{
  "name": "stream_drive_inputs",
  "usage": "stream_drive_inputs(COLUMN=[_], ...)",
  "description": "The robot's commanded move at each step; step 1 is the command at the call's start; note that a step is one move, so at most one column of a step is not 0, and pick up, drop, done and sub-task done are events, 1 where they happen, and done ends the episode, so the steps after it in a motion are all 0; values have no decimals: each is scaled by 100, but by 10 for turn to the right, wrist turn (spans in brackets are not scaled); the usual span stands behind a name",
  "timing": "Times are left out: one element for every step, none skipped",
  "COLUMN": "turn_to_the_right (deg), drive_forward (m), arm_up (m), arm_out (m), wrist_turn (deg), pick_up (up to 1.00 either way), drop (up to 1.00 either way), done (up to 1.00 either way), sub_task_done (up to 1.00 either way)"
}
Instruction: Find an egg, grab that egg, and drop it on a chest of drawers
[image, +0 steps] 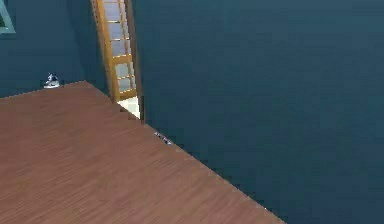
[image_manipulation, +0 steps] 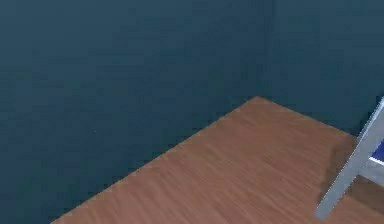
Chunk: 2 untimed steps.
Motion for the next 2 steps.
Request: stream_drive_inputs(turn_to_the_right=[-300,0], drive_forward=[0,100], arm_up=[0,0], arm_out=[0,0], wrist_turn=[0,0], pick_up=[0,0], drop=[0,0], done=[0,0], sub_task_done=[0,0])
